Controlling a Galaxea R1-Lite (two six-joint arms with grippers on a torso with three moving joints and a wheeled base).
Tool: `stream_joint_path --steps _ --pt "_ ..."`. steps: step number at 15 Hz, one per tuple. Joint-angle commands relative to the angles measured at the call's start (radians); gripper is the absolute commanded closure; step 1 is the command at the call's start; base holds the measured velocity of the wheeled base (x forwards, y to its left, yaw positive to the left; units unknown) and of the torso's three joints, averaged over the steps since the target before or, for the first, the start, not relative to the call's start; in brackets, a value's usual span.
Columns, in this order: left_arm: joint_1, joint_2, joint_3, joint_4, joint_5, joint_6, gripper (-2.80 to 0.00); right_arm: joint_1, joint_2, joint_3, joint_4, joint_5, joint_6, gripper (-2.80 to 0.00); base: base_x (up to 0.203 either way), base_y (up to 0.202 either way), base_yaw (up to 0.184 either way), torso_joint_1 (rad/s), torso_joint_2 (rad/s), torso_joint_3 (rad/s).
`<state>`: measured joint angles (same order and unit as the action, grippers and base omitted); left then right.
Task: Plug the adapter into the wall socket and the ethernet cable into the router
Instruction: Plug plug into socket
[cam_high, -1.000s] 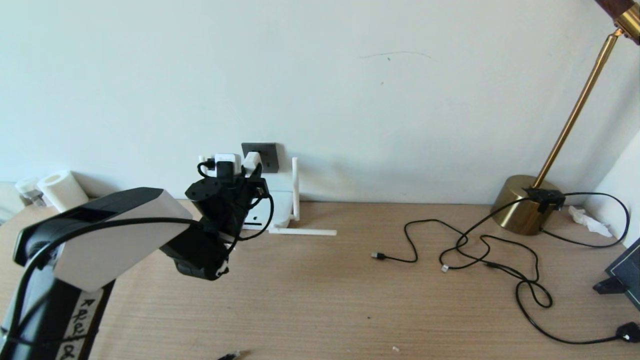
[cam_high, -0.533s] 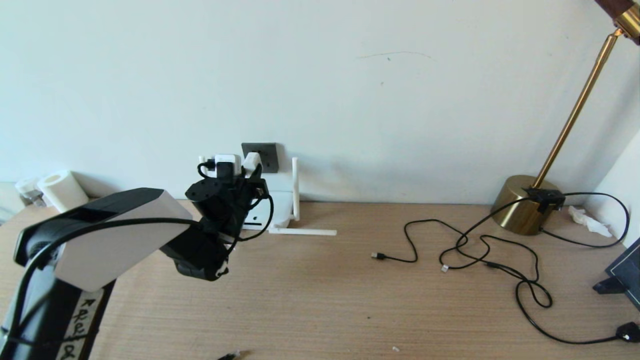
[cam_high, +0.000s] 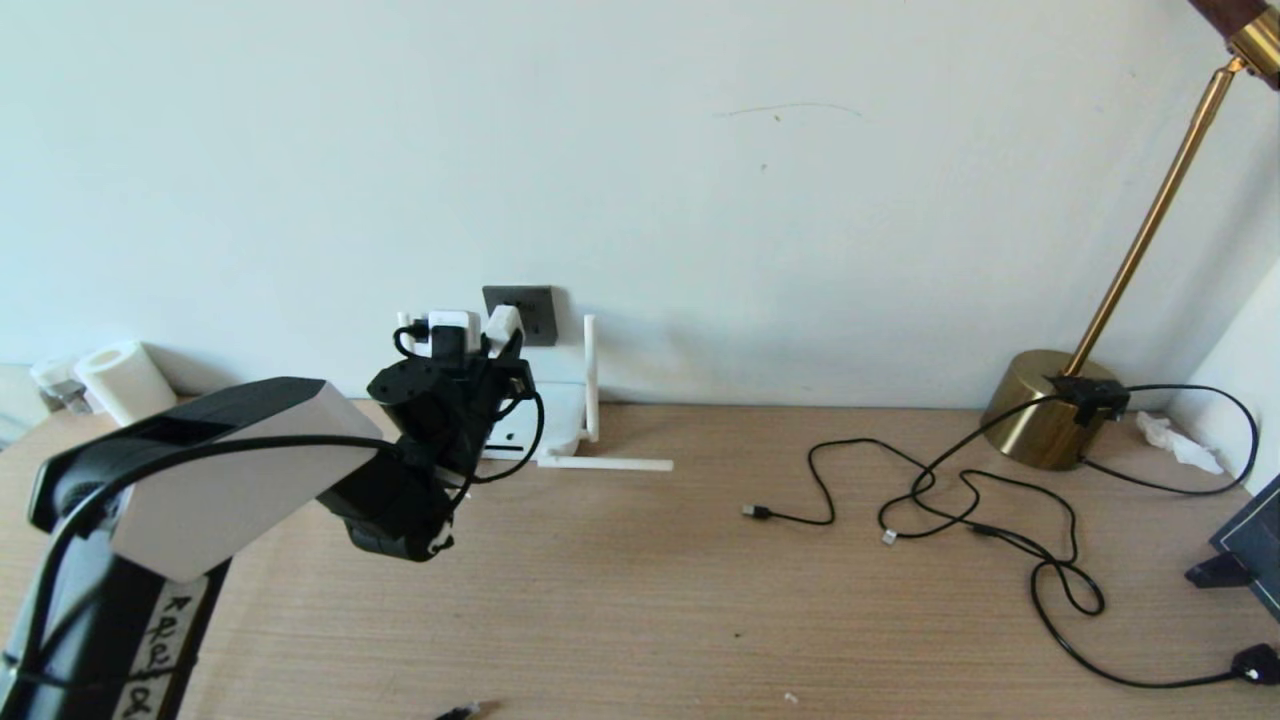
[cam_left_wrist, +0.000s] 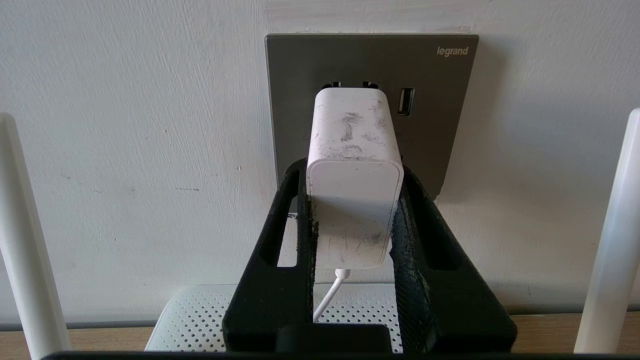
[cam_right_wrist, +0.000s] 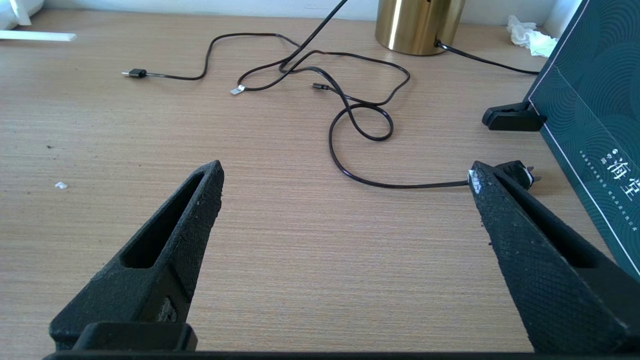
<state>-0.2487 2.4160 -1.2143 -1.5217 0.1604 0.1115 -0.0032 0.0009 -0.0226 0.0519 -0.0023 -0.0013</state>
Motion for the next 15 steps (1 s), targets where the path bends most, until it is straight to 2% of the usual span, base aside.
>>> stream_joint_path --steps 1,15 --pt "0.000 0.002 -0.002 -0.008 0.002 0.000 0.00 0.000 0.001 0.000 0.000 0.000 -0.002 -2.80 0.000 0.000 0.000 0.000 0.00 0.000" --pt "0.000 0.008 -0.034 -0.008 0.002 0.002 0.00 0.000 0.001 0.000 0.000 -0.001 -0.002 -2.80 0.000 0.000 0.000 0.000 0.00 0.000"
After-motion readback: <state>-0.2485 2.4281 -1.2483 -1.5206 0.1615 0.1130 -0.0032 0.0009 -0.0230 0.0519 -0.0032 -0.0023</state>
